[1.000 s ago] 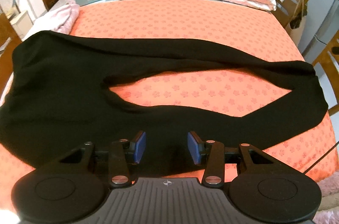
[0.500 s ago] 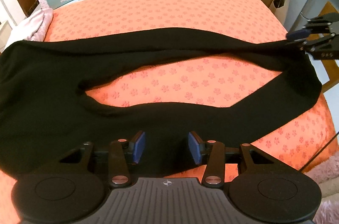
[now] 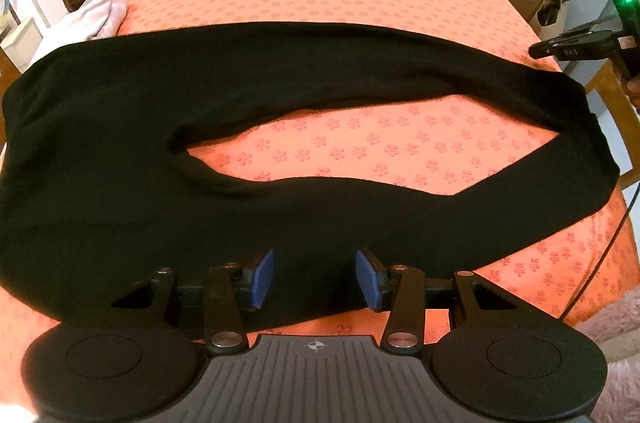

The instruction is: Fold clothes

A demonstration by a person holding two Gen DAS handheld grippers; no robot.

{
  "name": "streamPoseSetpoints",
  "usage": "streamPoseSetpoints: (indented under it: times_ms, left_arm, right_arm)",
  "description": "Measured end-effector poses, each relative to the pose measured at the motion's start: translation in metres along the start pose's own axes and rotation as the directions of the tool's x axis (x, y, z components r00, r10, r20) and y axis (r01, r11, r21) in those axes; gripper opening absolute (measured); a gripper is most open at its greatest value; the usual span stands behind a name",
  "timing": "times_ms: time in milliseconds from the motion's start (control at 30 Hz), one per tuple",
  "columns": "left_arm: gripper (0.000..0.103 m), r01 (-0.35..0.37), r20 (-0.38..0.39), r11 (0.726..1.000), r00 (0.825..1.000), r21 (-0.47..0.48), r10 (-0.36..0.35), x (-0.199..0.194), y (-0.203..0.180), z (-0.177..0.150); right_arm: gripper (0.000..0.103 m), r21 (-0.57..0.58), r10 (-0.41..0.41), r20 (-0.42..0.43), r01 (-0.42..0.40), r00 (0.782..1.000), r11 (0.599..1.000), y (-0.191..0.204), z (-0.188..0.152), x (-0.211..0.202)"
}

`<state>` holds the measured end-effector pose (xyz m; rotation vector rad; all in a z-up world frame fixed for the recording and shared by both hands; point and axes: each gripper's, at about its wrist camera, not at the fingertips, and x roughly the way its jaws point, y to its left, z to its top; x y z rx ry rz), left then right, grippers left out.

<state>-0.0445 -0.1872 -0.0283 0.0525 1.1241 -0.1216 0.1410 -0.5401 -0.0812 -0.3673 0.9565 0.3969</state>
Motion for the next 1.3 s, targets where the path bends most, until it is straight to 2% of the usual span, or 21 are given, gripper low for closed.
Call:
streamPoseSetpoints:
  times_ms: [67, 233, 300, 433, 567, 700, 767, 833, 867, 900, 933, 967, 1067, 1233, 1300]
  left_arm:
    - [0.048, 0.004, 0.002, 1.0, 1.0, 0.0, -0.004, 0.0, 0.0, -0.001]
    - [0.049, 0.028, 0.0, 0.999, 1.0, 0.023, -0.028, 0.001, -0.004, -0.001]
    - [0.049, 0.036, -0.001, 0.998, 0.999, 0.042, -0.036, 0.002, -0.007, -0.001]
    - [0.049, 0.05, -0.003, 0.996, 0.999, 0.08, -0.05, 0.004, -0.014, 0.0]
    - [0.049, 0.059, -0.01, 0.993, 0.998, 0.105, -0.059, 0.006, -0.019, 0.001]
    - [0.05, 0.076, -0.028, 0.99, 0.997, 0.121, -0.074, 0.011, -0.022, 0.002]
    - [0.053, 0.081, -0.039, 0.989, 0.996, 0.127, -0.077, 0.014, -0.023, 0.003]
    - [0.053, 0.083, -0.05, 0.988, 0.996, 0.132, -0.077, 0.017, -0.024, 0.004]
    - [0.053, 0.084, -0.056, 0.987, 0.995, 0.135, -0.077, 0.018, -0.025, 0.004]
    - [0.053, 0.086, -0.061, 0.987, 0.995, 0.138, -0.078, 0.02, -0.025, 0.005]
    - [0.053, 0.087, -0.067, 0.986, 0.995, 0.14, -0.078, 0.021, -0.026, 0.005]
    - [0.053, 0.088, -0.072, 0.986, 0.994, 0.143, -0.078, 0.023, -0.026, 0.005]
    - [0.053, 0.09, -0.086, 0.985, 0.993, 0.146, -0.078, 0.027, -0.026, 0.006]
    - [0.053, 0.095, -0.093, 0.986, 0.992, 0.134, -0.083, 0.03, -0.024, 0.007]
    - [0.053, 0.095, -0.092, 0.987, 0.992, 0.131, -0.084, 0.031, -0.023, 0.007]
  right_arm:
    - [0.01, 0.041, -0.024, -0.002, 0.024, 1.0, 0.999, -0.006, -0.006, -0.006]
    - [0.012, 0.12, 0.004, -0.008, -0.003, 1.0, 0.993, -0.011, -0.026, -0.034]
    - [0.023, 0.131, 0.013, -0.008, -0.012, 1.0, 0.991, -0.011, -0.036, -0.043]
    - [0.026, 0.147, -0.003, -0.018, 0.006, 1.0, 0.989, -0.018, -0.054, -0.05]
    - [0.027, 0.113, -0.007, -0.031, 0.01, 1.0, 0.994, -0.026, -0.061, -0.042]
    - [0.041, 0.016, 0.014, -0.023, -0.014, 1.0, 1.0, -0.026, -0.058, -0.027]
    - [0.041, -0.038, 0.048, -0.037, -0.05, 0.998, 0.998, -0.024, -0.054, -0.018]
    - [0.041, -0.073, 0.094, -0.033, -0.096, 0.995, 0.993, -0.023, -0.052, -0.014]
    - [0.035, -0.083, 0.118, -0.038, -0.121, 0.992, 0.989, -0.023, -0.05, -0.013]
    - [0.021, -0.079, 0.143, -0.047, -0.147, 0.989, 0.986, -0.023, -0.049, -0.013]
    - [0.016, -0.068, 0.167, -0.052, -0.17, 0.985, 0.983, -0.023, -0.048, -0.013]
    - [0.005, -0.068, 0.175, -0.054, -0.179, 0.983, 0.982, -0.021, -0.048, -0.014]
    - [0.003, -0.083, 0.167, -0.044, -0.17, 0.985, 0.982, -0.017, -0.048, -0.02]
    - [0.002, -0.078, 0.073, 0.057, -0.069, 0.996, 0.995, -0.024, -0.033, -0.047]
    - [0.002, -0.078, 0.044, 0.071, -0.038, 0.997, 0.996, -0.03, -0.024, -0.049]
